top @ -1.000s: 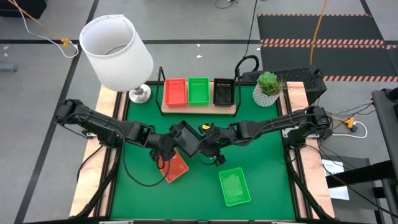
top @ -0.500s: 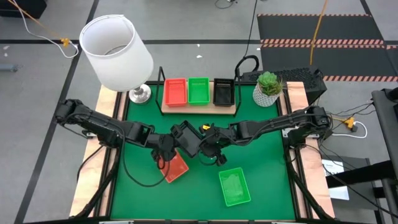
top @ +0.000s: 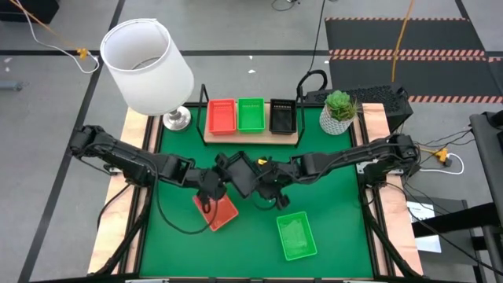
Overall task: Stack baskets on shelf by color
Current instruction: Stack the black bin on the black bin on the shelf
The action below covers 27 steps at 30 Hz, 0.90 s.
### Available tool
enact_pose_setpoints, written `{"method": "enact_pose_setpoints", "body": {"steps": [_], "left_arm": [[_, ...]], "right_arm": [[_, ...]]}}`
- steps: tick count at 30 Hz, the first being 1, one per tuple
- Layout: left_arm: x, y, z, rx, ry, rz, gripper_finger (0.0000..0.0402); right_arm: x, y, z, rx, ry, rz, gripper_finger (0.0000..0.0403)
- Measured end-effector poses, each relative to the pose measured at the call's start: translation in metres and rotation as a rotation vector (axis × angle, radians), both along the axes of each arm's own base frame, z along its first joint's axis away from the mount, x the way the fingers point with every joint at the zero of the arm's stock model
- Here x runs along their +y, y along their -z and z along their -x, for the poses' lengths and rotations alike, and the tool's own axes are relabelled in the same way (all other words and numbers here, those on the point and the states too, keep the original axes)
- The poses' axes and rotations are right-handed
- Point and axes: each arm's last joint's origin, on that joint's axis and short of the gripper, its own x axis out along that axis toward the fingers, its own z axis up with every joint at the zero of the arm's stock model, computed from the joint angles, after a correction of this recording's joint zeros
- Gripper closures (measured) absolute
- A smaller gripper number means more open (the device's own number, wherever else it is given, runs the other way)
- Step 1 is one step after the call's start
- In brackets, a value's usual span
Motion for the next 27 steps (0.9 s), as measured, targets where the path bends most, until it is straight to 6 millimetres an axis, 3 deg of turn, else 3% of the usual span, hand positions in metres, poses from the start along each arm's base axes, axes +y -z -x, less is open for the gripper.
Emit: {"method": "enact_pose_setpoints", "body": {"steps": [8, 12, 17, 27], "left_arm": [[-0.002, -0.006, 0.000, -0.159, -0.293, -0.051, 0.0224], [0.000, -0.007, 0.003, -0.249, -0.492, -0.011, 0.0182], [0.001, -0.003, 0.006, -0.287, -0.624, 0.110, 0.0181], [0.002, 0.021, 0.011, -0.290, -0.694, 0.248, 0.0232]], "right_arm": [[-0.006, -0.013, 0.013, 0.010, 0.080, 0.080, 0.0397], [-0.010, -0.033, 0.029, -0.020, 0.139, 0.123, 0.0396], [-0.018, -0.060, 0.050, -0.086, 0.220, 0.177, 0.0397], [-0.047, -0.095, 0.087, -0.170, 0.412, 0.211, 0.0397]]}}
